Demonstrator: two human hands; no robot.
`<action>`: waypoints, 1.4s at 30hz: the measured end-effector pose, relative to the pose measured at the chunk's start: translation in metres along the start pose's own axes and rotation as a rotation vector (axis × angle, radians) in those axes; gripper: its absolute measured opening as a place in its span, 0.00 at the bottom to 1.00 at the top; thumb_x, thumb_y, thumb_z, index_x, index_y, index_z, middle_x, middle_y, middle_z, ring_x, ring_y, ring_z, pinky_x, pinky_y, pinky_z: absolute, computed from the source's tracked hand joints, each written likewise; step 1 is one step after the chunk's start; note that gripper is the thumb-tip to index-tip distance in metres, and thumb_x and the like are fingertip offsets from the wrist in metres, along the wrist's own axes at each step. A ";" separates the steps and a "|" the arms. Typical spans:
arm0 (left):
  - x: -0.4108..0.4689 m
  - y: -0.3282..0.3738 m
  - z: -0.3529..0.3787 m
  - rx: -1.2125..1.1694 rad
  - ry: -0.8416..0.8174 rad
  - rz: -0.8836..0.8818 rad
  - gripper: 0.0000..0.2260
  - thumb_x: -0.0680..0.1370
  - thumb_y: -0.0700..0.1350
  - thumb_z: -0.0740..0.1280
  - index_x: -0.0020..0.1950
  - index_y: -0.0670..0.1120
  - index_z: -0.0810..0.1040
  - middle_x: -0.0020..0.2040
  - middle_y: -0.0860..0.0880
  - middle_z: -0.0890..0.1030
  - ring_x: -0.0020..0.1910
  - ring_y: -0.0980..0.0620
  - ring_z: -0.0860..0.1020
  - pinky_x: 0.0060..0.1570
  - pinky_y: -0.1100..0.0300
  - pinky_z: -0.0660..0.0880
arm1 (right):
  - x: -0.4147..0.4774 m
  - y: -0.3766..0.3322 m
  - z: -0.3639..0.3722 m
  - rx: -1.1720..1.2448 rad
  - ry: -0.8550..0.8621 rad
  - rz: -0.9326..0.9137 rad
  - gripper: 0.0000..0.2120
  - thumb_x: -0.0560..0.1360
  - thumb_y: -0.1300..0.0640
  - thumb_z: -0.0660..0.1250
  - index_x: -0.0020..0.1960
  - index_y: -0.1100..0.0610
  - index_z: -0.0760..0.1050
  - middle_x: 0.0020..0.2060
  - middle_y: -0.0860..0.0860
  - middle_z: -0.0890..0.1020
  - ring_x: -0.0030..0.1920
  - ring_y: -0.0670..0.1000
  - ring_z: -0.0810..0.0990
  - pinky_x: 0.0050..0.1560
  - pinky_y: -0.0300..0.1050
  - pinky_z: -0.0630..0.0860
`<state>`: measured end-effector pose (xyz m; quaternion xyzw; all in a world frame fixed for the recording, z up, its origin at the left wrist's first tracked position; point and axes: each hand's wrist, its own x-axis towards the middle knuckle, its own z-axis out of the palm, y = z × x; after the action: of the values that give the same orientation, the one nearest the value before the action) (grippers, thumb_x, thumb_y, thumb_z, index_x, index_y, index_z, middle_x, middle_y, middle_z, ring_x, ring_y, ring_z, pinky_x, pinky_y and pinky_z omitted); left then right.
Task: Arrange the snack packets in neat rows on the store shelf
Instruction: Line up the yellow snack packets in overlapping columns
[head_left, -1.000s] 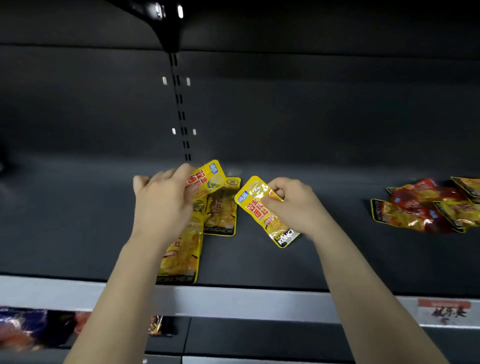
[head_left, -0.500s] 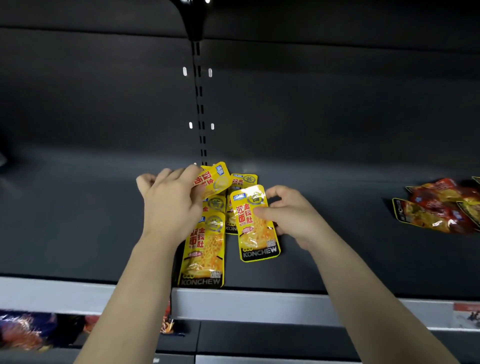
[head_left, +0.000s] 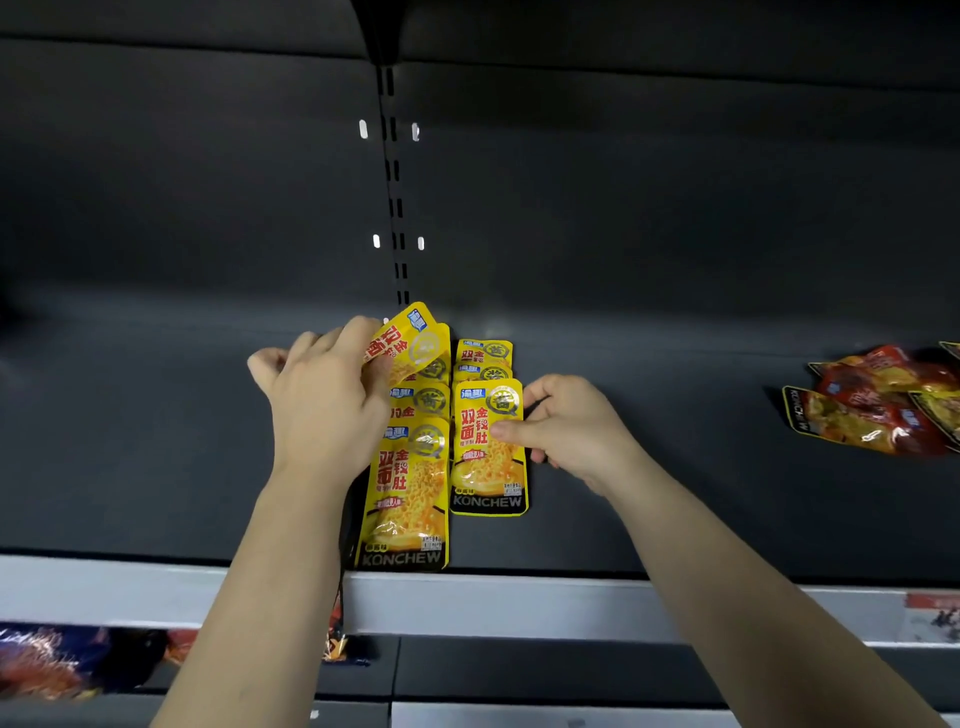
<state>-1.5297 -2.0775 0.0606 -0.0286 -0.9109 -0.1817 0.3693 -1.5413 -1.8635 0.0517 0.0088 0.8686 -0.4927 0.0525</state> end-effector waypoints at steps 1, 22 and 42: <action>0.000 0.000 0.000 0.004 -0.005 -0.003 0.07 0.76 0.43 0.64 0.54 0.46 0.76 0.38 0.50 0.77 0.42 0.43 0.73 0.47 0.52 0.55 | 0.000 0.000 0.001 -0.029 0.010 -0.005 0.17 0.66 0.53 0.79 0.49 0.56 0.76 0.38 0.52 0.83 0.26 0.43 0.77 0.25 0.34 0.69; -0.001 0.004 -0.001 0.000 -0.030 -0.027 0.06 0.77 0.42 0.66 0.54 0.46 0.76 0.36 0.55 0.69 0.41 0.45 0.72 0.46 0.55 0.51 | 0.000 -0.002 0.003 -0.269 0.024 -0.098 0.22 0.67 0.46 0.78 0.50 0.57 0.74 0.40 0.51 0.83 0.35 0.49 0.79 0.39 0.45 0.74; -0.001 0.012 -0.006 -0.173 -0.018 -0.040 0.09 0.78 0.50 0.61 0.53 0.48 0.75 0.35 0.54 0.74 0.42 0.46 0.73 0.47 0.55 0.54 | -0.006 -0.005 -0.004 -0.055 0.066 -0.177 0.16 0.72 0.49 0.74 0.52 0.55 0.72 0.32 0.47 0.78 0.26 0.43 0.76 0.29 0.37 0.70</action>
<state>-1.5229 -2.0682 0.0679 -0.0439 -0.8955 -0.2670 0.3534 -1.5362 -1.8624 0.0586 -0.0534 0.8805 -0.4706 -0.0195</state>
